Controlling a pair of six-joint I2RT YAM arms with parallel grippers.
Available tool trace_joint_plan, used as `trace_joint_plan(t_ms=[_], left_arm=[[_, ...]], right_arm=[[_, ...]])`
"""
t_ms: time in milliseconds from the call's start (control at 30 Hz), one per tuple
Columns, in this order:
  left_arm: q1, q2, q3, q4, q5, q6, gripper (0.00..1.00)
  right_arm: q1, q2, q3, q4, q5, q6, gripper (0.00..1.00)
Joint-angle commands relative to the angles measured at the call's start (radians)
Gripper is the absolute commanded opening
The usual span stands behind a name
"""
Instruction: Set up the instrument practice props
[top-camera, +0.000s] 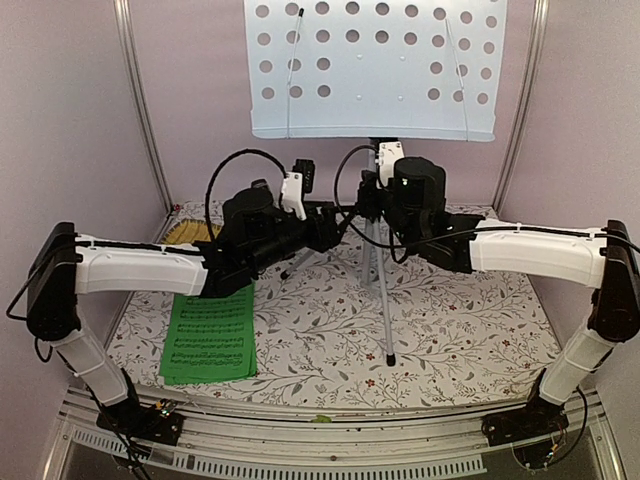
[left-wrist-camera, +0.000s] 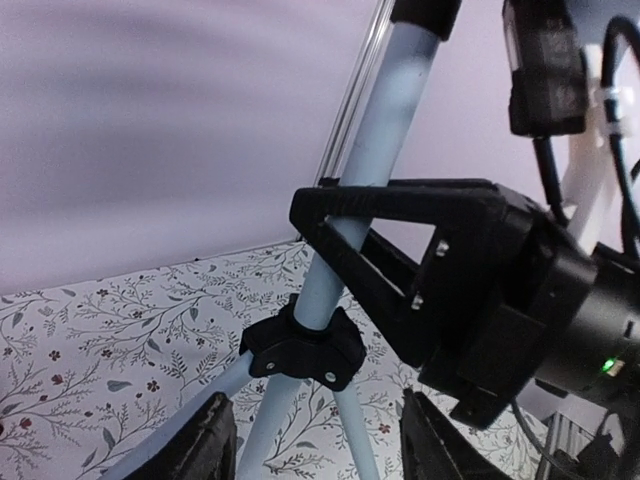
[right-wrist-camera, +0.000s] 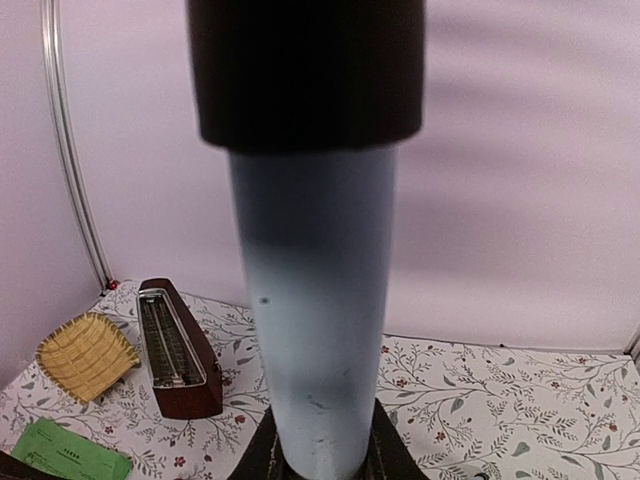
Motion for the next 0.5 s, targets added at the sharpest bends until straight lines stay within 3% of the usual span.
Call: trace_joint_plan(t_ms=[0,167,467], left_arm=[[-0.044,0.048,0.003,-0.006,-0.083,-0.014,0.55],[-0.051,0.072,-0.004,-0.013,-0.112,-0.054,0.53],[-0.051,0.102,0.043,-0.016,-0.069,0.002,0.55]], right_arm=[[0.020,-0.022,0.132,0.065,0.109,0.016,0.00],[0.053,-0.016,0.153,0.025,0.172,0.057,0.00],[0.054,-0.053,0.103,-0.027,0.077,0.139,0.00]])
